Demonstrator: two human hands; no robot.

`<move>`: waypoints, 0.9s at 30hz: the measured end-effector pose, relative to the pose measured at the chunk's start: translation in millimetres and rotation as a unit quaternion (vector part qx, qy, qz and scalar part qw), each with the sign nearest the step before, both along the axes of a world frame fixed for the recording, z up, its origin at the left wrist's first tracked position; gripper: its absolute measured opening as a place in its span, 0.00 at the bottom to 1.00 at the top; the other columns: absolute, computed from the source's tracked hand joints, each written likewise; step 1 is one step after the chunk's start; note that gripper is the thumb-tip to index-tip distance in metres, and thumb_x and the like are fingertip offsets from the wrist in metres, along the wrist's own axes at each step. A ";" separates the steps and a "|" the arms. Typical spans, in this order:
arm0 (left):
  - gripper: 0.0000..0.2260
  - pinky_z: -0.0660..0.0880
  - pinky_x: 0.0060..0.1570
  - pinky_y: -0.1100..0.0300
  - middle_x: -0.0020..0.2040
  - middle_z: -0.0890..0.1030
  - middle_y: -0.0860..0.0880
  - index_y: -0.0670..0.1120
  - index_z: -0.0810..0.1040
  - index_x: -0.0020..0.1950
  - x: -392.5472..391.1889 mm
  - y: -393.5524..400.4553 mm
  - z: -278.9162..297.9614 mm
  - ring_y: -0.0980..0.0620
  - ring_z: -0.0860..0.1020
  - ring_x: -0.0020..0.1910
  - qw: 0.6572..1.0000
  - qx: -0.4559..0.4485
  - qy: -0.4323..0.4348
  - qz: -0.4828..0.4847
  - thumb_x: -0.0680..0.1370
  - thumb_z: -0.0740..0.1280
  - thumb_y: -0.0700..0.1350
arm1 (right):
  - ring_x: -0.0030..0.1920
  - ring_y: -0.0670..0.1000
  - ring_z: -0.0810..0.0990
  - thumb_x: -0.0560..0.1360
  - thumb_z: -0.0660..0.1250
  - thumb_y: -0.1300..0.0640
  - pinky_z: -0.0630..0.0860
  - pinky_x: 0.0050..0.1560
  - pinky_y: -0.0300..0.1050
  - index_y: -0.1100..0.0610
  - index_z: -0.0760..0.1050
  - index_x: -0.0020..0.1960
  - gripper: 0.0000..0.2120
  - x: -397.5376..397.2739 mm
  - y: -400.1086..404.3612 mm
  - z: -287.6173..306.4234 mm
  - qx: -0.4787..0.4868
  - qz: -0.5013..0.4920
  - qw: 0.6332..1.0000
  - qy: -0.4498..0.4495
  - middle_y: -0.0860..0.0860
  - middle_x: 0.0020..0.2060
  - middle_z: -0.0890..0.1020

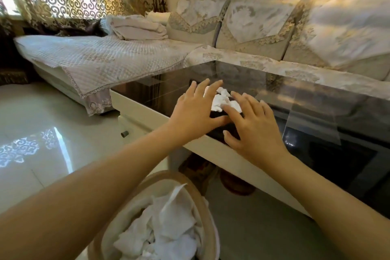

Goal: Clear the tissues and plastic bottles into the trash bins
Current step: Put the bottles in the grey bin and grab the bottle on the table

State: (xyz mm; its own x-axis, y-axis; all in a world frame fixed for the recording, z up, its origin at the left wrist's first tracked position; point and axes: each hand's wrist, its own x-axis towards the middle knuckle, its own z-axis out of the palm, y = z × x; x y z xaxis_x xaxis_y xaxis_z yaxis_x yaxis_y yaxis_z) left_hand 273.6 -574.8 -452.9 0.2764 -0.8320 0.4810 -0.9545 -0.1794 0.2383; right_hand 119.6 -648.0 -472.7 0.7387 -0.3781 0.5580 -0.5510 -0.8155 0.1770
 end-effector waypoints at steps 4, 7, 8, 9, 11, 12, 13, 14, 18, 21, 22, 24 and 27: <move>0.49 0.48 0.70 0.33 0.79 0.45 0.46 0.60 0.42 0.76 23.8 -61.1 3.7 0.40 0.43 0.77 0.995 0.068 0.064 0.033 0.64 0.63 0.75 | 0.76 0.57 0.53 0.73 0.63 0.39 0.51 0.72 0.63 0.48 0.62 0.73 0.32 -4.4 -32.4 3.6 0.047 -0.064 0.997 0.004 0.54 0.76 0.56; 0.51 0.44 0.67 0.29 0.79 0.41 0.47 0.65 0.40 0.75 31.8 -90.6 10.4 0.39 0.40 0.76 0.990 0.120 0.063 0.034 0.61 0.64 0.77 | 0.76 0.55 0.49 0.72 0.62 0.36 0.49 0.73 0.61 0.46 0.57 0.75 0.36 -5.9 -47.0 2.6 0.091 -0.107 0.990 -0.014 0.52 0.77 0.52; 0.50 0.43 0.66 0.28 0.78 0.40 0.47 0.66 0.40 0.75 33.8 -97.6 13.4 0.39 0.39 0.76 0.988 0.139 0.065 0.031 0.61 0.64 0.77 | 0.76 0.55 0.48 0.72 0.61 0.35 0.49 0.73 0.61 0.46 0.56 0.75 0.37 -5.6 -50.5 2.2 0.102 -0.113 0.988 -0.013 0.51 0.77 0.51; 0.50 0.43 0.66 0.28 0.78 0.39 0.48 0.68 0.40 0.74 37.1 -105.3 13.8 0.38 0.38 0.76 0.984 0.159 0.069 0.027 0.61 0.64 0.77 | 0.76 0.55 0.48 0.71 0.61 0.34 0.49 0.73 0.61 0.46 0.55 0.76 0.37 -5.4 -53.1 1.6 0.107 -0.114 0.988 -0.013 0.51 0.77 0.51; 0.50 0.43 0.67 0.27 0.79 0.41 0.49 0.69 0.43 0.74 44.5 -117.7 7.9 0.38 0.39 0.76 0.976 0.197 0.094 0.012 0.58 0.64 0.78 | 0.76 0.54 0.50 0.71 0.61 0.34 0.51 0.73 0.62 0.46 0.55 0.75 0.37 -4.4 -55.5 0.8 0.111 -0.102 0.988 -0.021 0.51 0.77 0.52; 0.50 0.46 0.67 0.27 0.79 0.45 0.49 0.69 0.46 0.73 47.2 -122.1 2.5 0.37 0.43 0.76 0.972 0.211 0.106 0.007 0.56 0.63 0.80 | 0.76 0.54 0.50 0.71 0.61 0.34 0.52 0.73 0.62 0.46 0.56 0.75 0.37 -3.7 -55.7 0.8 0.115 -0.096 0.988 -0.025 0.50 0.77 0.53; 0.50 0.50 0.67 0.29 0.78 0.51 0.48 0.68 0.51 0.73 48.3 -124.8 -3.4 0.37 0.50 0.76 0.970 0.221 0.105 0.008 0.55 0.61 0.81 | 0.76 0.54 0.50 0.71 0.61 0.34 0.51 0.73 0.62 0.45 0.55 0.75 0.37 -3.3 -55.7 0.9 0.121 -0.093 0.988 -0.025 0.50 0.77 0.52; 0.48 0.56 0.67 0.32 0.76 0.58 0.47 0.65 0.56 0.73 47.2 -125.3 -8.4 0.39 0.58 0.74 0.972 0.218 0.088 0.013 0.56 0.59 0.81 | 0.76 0.54 0.49 0.71 0.60 0.34 0.51 0.73 0.62 0.45 0.55 0.75 0.37 -2.9 -56.3 0.7 0.125 -0.093 0.988 -0.023 0.50 0.77 0.52; 0.29 0.72 0.48 0.54 0.57 0.77 0.46 0.50 0.73 0.62 36.0 -114.9 -15.8 0.46 0.77 0.54 0.998 0.057 0.025 -0.020 0.71 0.62 0.69 | 0.76 0.53 0.48 0.72 0.60 0.34 0.50 0.74 0.61 0.46 0.53 0.76 0.37 -3.1 -56.7 0.1 0.123 -0.091 0.988 -0.020 0.50 0.77 0.51; 0.18 0.74 0.44 0.55 0.47 0.79 0.50 0.48 0.75 0.54 27.5 -96.4 -11.9 0.49 0.78 0.46 0.998 0.025 0.020 -0.052 0.74 0.65 0.61 | 0.76 0.54 0.50 0.72 0.60 0.35 0.50 0.74 0.60 0.47 0.54 0.76 0.37 -3.6 -54.9 -0.1 0.114 -0.091 0.989 -0.026 0.51 0.77 0.52; 0.16 0.75 0.43 0.54 0.45 0.79 0.51 0.50 0.75 0.52 26.1 -87.9 -11.7 0.50 0.78 0.44 0.998 0.025 0.027 -0.052 0.75 0.65 0.60 | 0.76 0.54 0.50 0.72 0.61 0.35 0.51 0.73 0.60 0.48 0.55 0.76 0.37 -4.0 -53.6 0.2 0.111 -0.090 0.989 -0.029 0.51 0.77 0.53; 0.11 0.77 0.42 0.54 0.42 0.79 0.53 0.53 0.74 0.49 24.4 -63.4 -15.0 0.53 0.79 0.41 0.996 0.010 0.065 -0.054 0.75 0.66 0.59 | 0.76 0.54 0.52 0.72 0.61 0.36 0.52 0.73 0.60 0.49 0.56 0.76 0.37 -6.1 -49.4 0.6 0.108 -0.086 0.990 -0.036 0.52 0.76 0.55; 0.03 0.78 0.40 0.54 0.39 0.79 0.55 0.55 0.76 0.46 23.9 -7.2 -27.4 0.57 0.79 0.37 0.980 -0.062 0.169 -0.081 0.77 0.66 0.53 | 0.76 0.55 0.53 0.74 0.63 0.40 0.53 0.73 0.60 0.50 0.55 0.76 0.36 -11.6 -40.3 -0.2 0.099 -0.091 0.990 -0.037 0.53 0.76 0.55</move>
State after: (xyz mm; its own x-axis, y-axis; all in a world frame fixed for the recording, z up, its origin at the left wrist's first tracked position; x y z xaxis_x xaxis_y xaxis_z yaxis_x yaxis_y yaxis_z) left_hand 297.5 -582.0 -480.3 0.3064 -0.8194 0.4845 -0.8305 0.0186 0.5567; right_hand 108.0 -688.3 -472.8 0.6074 -0.6091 0.5099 -0.6981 -0.7157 -0.0234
